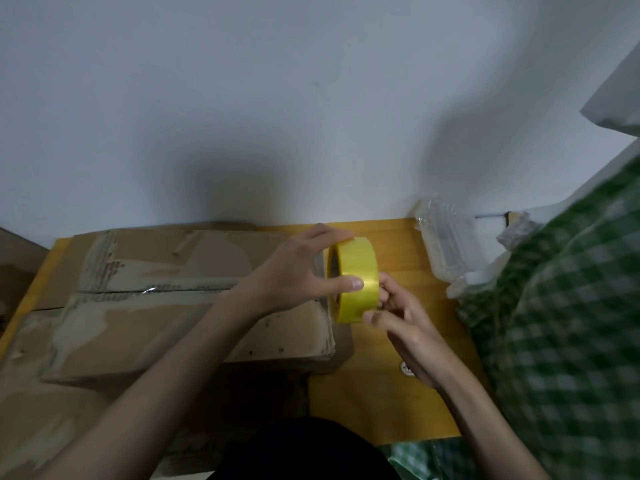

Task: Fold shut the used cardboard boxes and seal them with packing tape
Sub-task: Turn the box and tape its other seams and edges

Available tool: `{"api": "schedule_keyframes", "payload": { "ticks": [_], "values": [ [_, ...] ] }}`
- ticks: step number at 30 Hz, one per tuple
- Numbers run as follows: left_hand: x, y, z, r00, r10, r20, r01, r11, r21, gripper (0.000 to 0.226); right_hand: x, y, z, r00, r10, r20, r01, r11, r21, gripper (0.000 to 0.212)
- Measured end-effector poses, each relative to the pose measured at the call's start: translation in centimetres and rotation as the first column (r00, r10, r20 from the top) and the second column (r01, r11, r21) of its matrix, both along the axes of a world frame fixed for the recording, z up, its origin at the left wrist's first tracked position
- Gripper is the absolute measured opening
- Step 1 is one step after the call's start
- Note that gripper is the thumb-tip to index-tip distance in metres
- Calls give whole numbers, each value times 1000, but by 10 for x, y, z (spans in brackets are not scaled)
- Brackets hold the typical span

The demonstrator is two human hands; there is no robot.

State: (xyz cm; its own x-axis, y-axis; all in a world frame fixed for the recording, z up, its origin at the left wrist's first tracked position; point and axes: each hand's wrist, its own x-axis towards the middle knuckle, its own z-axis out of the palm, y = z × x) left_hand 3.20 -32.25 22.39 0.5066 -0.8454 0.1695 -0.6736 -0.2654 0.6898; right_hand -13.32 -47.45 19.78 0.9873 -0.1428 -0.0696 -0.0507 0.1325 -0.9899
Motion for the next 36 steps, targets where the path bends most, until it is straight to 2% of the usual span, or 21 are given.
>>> {"api": "schedule_keyframes", "payload": {
  "ticks": [4,8,11,15,18,20,24,26,30,34,36],
  "values": [
    [-11,1,-2,979,-71,189,80,996,-37,86,8,5,6,991,-119,-57,126,981,149,35],
    [-17,5,-3,949,-57,310,67,998,-22,86,11,6,1,984,-170,-47,173,982,74,39],
    [-20,8,-7,926,-44,374,62,997,-37,83,10,6,1,986,-164,-31,164,986,7,31],
    [-19,8,-6,957,-50,287,63,997,-37,88,8,7,-1,992,-122,-43,122,993,-4,35],
    [-10,8,-1,987,-23,157,30,999,-42,76,3,8,-1,996,-74,-48,76,996,53,37],
    [-5,10,2,992,-21,124,24,999,-23,71,1,8,1,997,-62,-49,67,992,110,37],
    [-9,12,4,979,-76,191,87,995,-52,69,5,10,5,990,-114,-79,127,975,182,44],
    [-13,11,3,959,-76,271,102,991,-82,69,8,13,8,988,-115,-102,136,962,236,49],
    [-19,12,-3,915,-14,403,93,980,-176,64,11,13,8,985,-136,-104,160,949,272,37],
    [-16,15,-5,960,22,280,59,958,-279,45,11,14,9,988,-119,-94,141,950,278,35],
    [-11,15,-5,972,13,234,47,967,-251,39,10,13,7,990,-110,-89,130,955,265,37]
  ]
}}
